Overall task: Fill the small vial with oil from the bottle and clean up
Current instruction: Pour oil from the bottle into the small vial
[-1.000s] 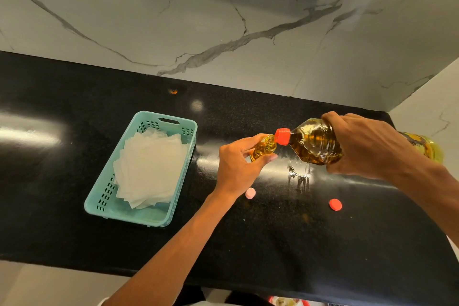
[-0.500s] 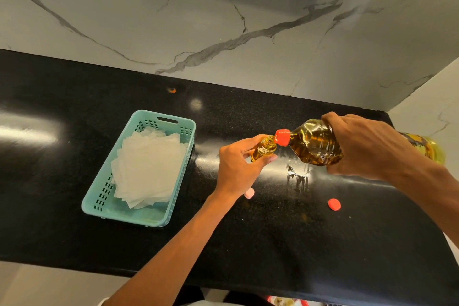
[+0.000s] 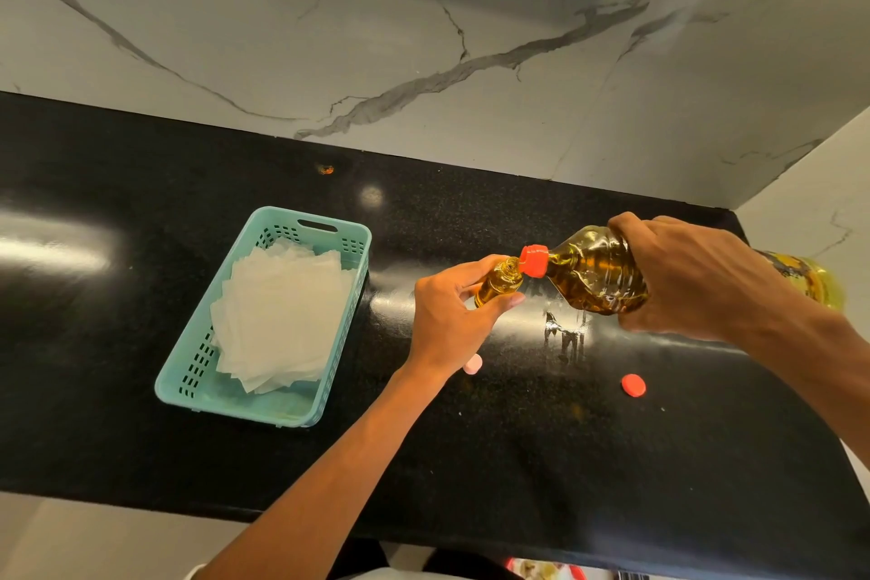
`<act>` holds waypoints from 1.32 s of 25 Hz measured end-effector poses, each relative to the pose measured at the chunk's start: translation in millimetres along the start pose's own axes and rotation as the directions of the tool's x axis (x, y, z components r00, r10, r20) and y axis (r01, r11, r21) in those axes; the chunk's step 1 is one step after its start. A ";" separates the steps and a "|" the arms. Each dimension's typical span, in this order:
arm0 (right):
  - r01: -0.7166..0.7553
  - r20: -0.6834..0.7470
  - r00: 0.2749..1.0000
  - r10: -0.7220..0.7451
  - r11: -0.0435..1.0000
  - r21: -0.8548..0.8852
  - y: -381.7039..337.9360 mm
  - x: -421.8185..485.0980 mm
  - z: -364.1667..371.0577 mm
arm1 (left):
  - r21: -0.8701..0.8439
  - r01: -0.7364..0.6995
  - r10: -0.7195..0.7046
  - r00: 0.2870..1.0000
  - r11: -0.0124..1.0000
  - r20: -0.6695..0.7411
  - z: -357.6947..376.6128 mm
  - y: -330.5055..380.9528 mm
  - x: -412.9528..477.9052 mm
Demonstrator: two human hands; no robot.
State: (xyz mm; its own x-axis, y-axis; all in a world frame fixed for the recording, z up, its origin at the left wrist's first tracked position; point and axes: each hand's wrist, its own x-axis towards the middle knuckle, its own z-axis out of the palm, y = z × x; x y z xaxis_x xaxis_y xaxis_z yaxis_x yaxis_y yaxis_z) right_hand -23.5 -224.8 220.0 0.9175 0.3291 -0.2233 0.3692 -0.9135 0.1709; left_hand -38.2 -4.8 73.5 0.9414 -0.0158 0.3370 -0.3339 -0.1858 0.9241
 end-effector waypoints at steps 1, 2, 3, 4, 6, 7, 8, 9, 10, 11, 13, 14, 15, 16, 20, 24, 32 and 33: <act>0.001 -0.003 1.000 -0.001 1.000 0.001 0.4 -0.1 0.7 | 0.000 -0.003 0.003 1.000 1.000 0.003 -0.2 0.5 -0.2; 0.002 -0.006 1.000 -0.002 1.000 0.003 0.6 -0.2 1.2 | 0.000 -0.007 0.007 1.000 1.000 0.007 -0.6 1.2 -0.3; 0.001 -0.010 1.000 -0.001 1.000 0.005 0.7 -0.4 1.7 | 0.000 -0.013 0.013 1.000 1.000 0.010 -1.0 1.9 -0.4; 0.000 -0.014 1.000 0.000 1.000 0.008 0.7 -0.6 2.1 | 0.001 -0.018 0.018 1.000 1.000 0.012 -1.3 2.4 -0.4; -0.001 -0.021 1.000 0.001 1.000 0.014 0.9 -0.8 2.9 | 0.009 -0.020 0.019 1.000 1.000 0.018 -1.5 1.8 -0.4; 0.001 -0.025 1.000 0.000 1.000 0.015 1.1 -0.6 3.2 | 0.012 -0.020 0.020 1.000 1.000 0.019 -1.3 0.8 -0.2; 0.002 -0.028 1.000 -0.002 1.000 0.015 1.1 -0.6 3.3 | 0.014 -0.021 0.021 1.000 1.000 0.019 -1.2 0.0 -0.3; 0.003 -0.031 1.000 -0.003 1.000 0.018 1.1 -0.5 3.5 | 0.015 -0.022 0.021 1.000 1.000 0.021 -1.2 -0.6 -0.4; 0.004 -0.034 0.999 -0.003 1.000 0.024 1.2 -0.4 3.9 | 0.018 -0.023 0.023 0.999 1.000 0.023 -1.3 -1.2 -0.5; 0.006 -0.037 0.999 -0.005 1.000 0.026 1.3 -0.4 4.3 | 0.024 -0.023 0.023 0.999 0.999 0.024 -1.2 -1.7 -0.8; 0.012 -0.041 0.999 -0.011 1.000 0.016 1.3 0.3 5.3 | 0.028 -0.013 0.012 1.000 1.000 0.019 -1.6 -2.4 -1.5; 0.011 -0.043 0.999 -0.010 1.000 0.014 1.5 0.4 5.6 | 0.024 -0.005 0.004 1.000 1.000 0.013 -1.6 -2.9 -1.8; 0.010 -0.044 0.999 -0.009 1.000 0.015 1.7 0.7 5.9 | 0.019 0.004 -0.004 1.000 1.000 0.007 -1.5 -3.2 -2.3; 0.009 -0.043 0.999 -0.009 1.000 0.015 1.9 0.7 6.5 | 0.018 0.011 -0.011 1.000 1.000 0.002 -1.6 -2.8 -2.8; 0.016 -0.057 0.998 -0.014 0.999 0.042 3.2 0.2 11.0 | 0.020 0.015 -0.015 1.000 1.000 -0.006 -2.7 0.7 -3.3; 0.030 -0.081 0.996 -0.023 0.996 0.088 5.1 0.2 20.8 | 0.017 0.018 -0.018 1.000 1.000 -0.002 -5.6 4.4 -4.1; 0.059 -0.169 0.985 0.040 0.838 0.543 -10.2 0.8 70.8 | -0.027 0.053 -0.053 0.999 0.998 -0.008 -13.6 15.8 -4.5; 0.059 -0.188 0.980 0.066 0.806 0.589 -14.3 0.2 78.7 | -0.028 0.045 -0.045 0.999 0.999 -0.002 -14.0 16.5 -4.4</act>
State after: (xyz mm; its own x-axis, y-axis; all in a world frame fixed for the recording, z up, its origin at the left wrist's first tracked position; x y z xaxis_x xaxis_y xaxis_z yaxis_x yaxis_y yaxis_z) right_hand -40.2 -230.5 142.0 0.9513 0.3071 -0.0272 0.2643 -0.8577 -0.4411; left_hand -48.5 6.0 89.8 0.9554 -0.0056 0.2953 -0.2924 -0.1585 0.9431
